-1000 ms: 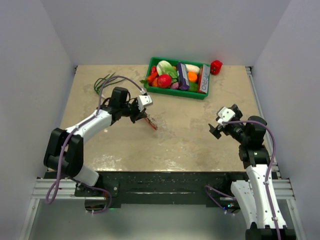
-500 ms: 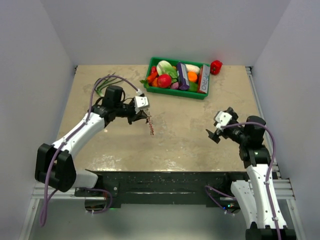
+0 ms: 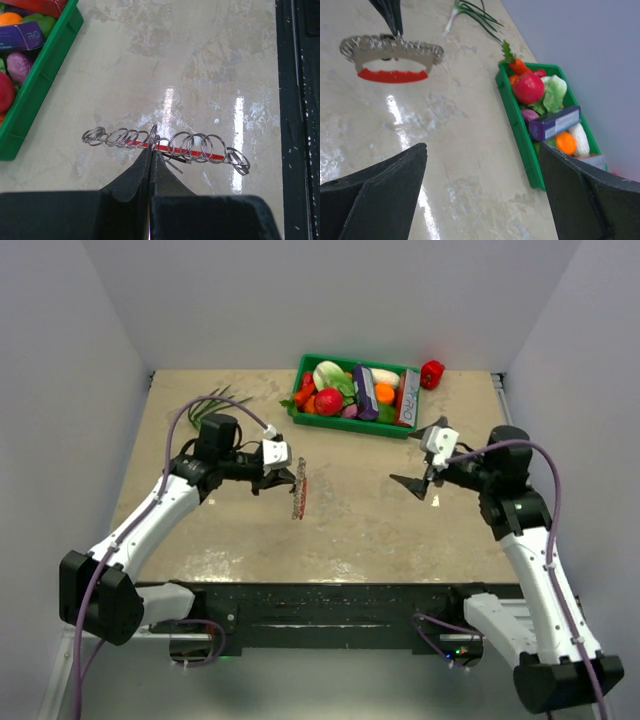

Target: Remove the keys from the keyring

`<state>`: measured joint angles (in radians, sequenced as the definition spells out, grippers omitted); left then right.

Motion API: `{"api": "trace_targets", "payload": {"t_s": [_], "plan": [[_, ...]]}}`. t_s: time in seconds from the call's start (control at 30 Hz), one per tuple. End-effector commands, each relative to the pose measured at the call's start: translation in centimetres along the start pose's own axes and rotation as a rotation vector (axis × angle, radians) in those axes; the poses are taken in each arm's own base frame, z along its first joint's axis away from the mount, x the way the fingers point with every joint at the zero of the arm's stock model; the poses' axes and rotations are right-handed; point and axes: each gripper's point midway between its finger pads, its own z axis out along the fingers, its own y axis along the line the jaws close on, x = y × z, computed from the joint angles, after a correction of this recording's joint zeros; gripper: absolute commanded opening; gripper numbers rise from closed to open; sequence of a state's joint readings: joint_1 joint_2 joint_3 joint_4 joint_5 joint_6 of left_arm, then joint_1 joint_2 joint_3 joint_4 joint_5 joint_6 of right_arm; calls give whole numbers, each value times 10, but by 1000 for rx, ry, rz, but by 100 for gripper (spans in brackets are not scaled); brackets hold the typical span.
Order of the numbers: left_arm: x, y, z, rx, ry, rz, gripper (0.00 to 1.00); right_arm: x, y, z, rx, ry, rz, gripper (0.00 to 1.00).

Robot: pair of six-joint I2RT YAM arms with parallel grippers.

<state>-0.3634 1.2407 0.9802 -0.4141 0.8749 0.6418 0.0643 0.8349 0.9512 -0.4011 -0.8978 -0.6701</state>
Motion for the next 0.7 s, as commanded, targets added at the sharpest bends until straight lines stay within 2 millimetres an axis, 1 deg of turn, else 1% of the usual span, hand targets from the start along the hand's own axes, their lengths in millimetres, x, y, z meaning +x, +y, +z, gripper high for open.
{"api": "trace_targets", "payload": {"t_s": [0.0,0.03,0.07,0.1,0.17,0.2,0.27,0.3,0.33,0.47,0.5,0.53,0.63,0.67], "plan": [[-27,-8,1,98,-77,79,0,-39,-2,34,-18,-53,0,95],[-28,-9,1,108,-81,82,0,-44,13,46,-67,-61,-5,95],[-30,-10,1,117,-90,90,0,-38,14,57,-66,-36,18,95],[-31,-12,2,134,-103,95,0,-41,16,64,-75,-46,20,95],[-32,-15,3,154,-120,108,0,-39,22,76,-110,-43,40,95],[-33,-18,4,175,-138,118,0,-32,21,83,-111,-20,50,94],[-32,-23,7,201,-152,129,0,-29,28,90,-132,-4,35,93],[-31,-24,9,212,-156,137,0,-23,30,94,-138,11,34,93],[-30,-25,11,220,-159,142,0,-23,38,99,-156,7,25,93],[-26,-30,21,265,-172,177,0,-18,56,113,-189,17,-9,92],[-25,-32,23,284,-183,175,0,-20,66,117,-212,16,-18,91],[-25,-33,24,293,-193,180,0,-17,69,120,-218,29,-18,90],[-20,-40,26,332,-212,189,0,-17,83,126,-262,30,-27,86],[-19,-42,27,336,-212,185,0,-17,87,126,-272,30,-23,81]]}}
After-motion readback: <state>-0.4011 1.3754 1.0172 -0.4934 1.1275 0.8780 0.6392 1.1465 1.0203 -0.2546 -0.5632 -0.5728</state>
